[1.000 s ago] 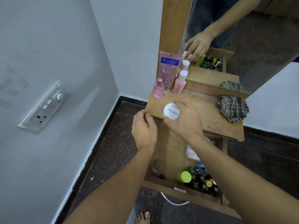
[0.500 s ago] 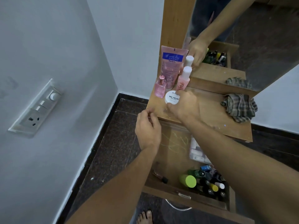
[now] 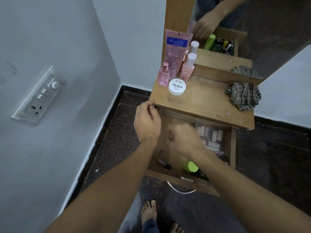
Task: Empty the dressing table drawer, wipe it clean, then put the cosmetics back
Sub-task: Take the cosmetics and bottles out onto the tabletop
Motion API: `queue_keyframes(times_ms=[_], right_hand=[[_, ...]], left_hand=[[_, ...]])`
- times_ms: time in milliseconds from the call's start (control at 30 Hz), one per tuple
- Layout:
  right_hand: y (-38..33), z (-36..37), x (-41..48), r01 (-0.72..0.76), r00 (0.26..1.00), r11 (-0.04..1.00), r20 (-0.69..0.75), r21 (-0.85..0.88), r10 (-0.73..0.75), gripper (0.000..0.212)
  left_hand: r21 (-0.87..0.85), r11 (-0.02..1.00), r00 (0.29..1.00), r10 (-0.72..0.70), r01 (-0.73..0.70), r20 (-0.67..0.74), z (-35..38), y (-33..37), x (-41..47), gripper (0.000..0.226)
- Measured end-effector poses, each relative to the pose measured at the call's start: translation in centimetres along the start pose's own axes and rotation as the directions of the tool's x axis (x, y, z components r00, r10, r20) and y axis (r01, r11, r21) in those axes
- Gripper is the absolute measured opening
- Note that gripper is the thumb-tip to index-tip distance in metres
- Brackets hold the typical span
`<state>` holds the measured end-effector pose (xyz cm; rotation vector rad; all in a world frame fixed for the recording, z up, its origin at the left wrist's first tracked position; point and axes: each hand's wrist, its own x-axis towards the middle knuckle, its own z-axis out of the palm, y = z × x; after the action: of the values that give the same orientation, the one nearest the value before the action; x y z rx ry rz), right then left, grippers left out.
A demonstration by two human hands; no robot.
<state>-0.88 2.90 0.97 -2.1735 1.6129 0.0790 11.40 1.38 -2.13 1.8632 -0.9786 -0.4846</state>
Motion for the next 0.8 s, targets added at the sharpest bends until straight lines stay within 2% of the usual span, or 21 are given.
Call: queue_keyframes(times_ms=[67,133,267,433,533,600,667,700,733,800], right_hand=[[-0.7,1.4,-1.1,0.067,0.973,0.988,0.230,-0.136,-0.034,0.019],[-1.3,2.9,-1.2,0.116,0.938,0.968,0.344,-0.222,-0.034,0.030],[-1.7,5.5,0.0,0.146,0.915,0.932,0.403,-0.332,0.000,0.033],[-2.1,6.0,0.4,0.138,0.907,0.951,0.421,-0.275,-0.010,0.037],[-1.4,4.1,0.7,-0.010,0.965,0.991,0.258,-0.133,0.045,0.021],[-0.4,2.2,1.5,-0.121,0.992,0.990,-0.019,0.072,0.123,0.011],[0.6,-0.6,2.9,-0.107,0.913,0.904,-0.319,0.415,0.255,0.013],[0.9,-2.1,3.7,-0.049,0.865,0.825,-0.390,0.563,0.317,0.011],[1.1,-3.6,4.7,0.004,0.827,0.760,-0.429,0.649,0.362,0.010],[1.3,-6.0,7.0,0.076,0.768,0.723,-0.503,0.686,0.396,0.010]], left_hand=[[0.017,1.000,1.000,0.007,-0.008,0.013,-0.2,0.1,-0.4,0.022],[0.028,1.000,0.999,0.014,-0.015,0.030,-0.2,0.1,-0.7,0.022],[0.050,0.999,0.999,0.001,-0.003,0.047,0.0,-0.3,-1.4,0.024],[0.034,0.999,0.998,0.004,-0.006,0.059,0.0,-1.1,-1.7,0.022],[0.015,1.000,0.999,0.011,-0.011,0.044,-0.3,-0.9,-1.4,0.021],[-0.008,1.000,0.999,0.028,-0.028,0.022,-0.4,-0.5,-0.8,0.020],[-0.027,0.999,0.999,0.037,-0.037,0.015,-0.3,0.2,-0.1,0.019],[-0.033,0.999,0.999,0.031,-0.031,0.021,-0.2,0.6,0.1,0.019],[-0.037,0.999,0.999,0.025,-0.024,0.032,-0.1,0.9,0.3,0.019],[-0.039,0.999,0.998,0.025,-0.023,0.059,0.4,1.2,0.4,0.018]])
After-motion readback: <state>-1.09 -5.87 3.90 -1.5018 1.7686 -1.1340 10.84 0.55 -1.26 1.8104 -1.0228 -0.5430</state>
